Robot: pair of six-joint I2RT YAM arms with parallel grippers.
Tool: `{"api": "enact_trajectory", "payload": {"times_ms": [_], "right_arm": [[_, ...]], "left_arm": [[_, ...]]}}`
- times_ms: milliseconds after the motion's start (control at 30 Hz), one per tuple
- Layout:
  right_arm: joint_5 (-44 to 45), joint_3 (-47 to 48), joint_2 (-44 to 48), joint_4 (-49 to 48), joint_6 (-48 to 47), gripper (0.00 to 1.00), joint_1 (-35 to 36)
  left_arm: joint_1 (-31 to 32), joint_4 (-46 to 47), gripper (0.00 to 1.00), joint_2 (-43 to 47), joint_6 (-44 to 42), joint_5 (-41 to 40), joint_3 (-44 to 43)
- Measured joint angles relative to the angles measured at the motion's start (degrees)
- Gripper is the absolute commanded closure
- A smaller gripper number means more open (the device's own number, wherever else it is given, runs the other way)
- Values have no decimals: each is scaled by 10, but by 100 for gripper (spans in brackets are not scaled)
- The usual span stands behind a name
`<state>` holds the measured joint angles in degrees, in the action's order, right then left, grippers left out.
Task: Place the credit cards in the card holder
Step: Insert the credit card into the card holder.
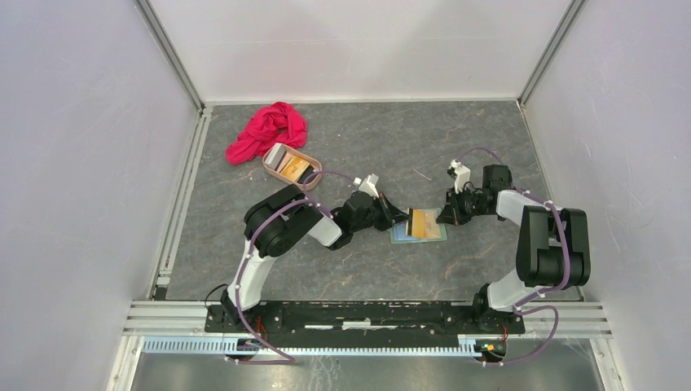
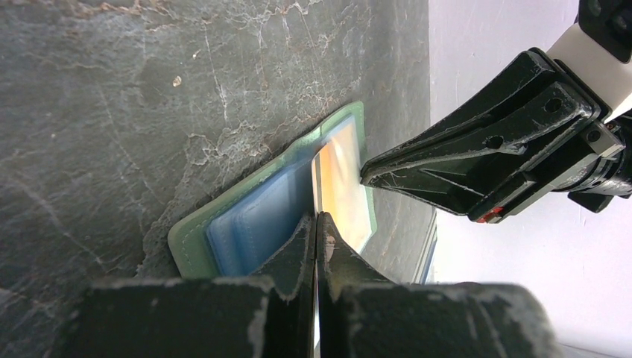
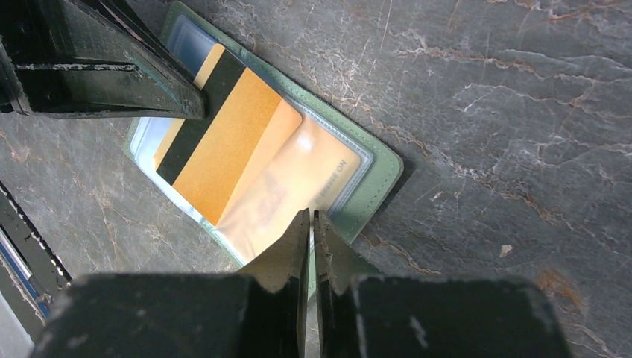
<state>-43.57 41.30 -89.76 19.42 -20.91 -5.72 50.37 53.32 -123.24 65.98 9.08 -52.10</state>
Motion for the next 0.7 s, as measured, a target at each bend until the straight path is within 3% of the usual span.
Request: {"api": "enact_trajectory", "payload": {"times_ms": [700], "right_arm": [[0,1,0,0,0,90,3]], "left_arm": [[8,-29,98,20,-72,-36,5]]}}
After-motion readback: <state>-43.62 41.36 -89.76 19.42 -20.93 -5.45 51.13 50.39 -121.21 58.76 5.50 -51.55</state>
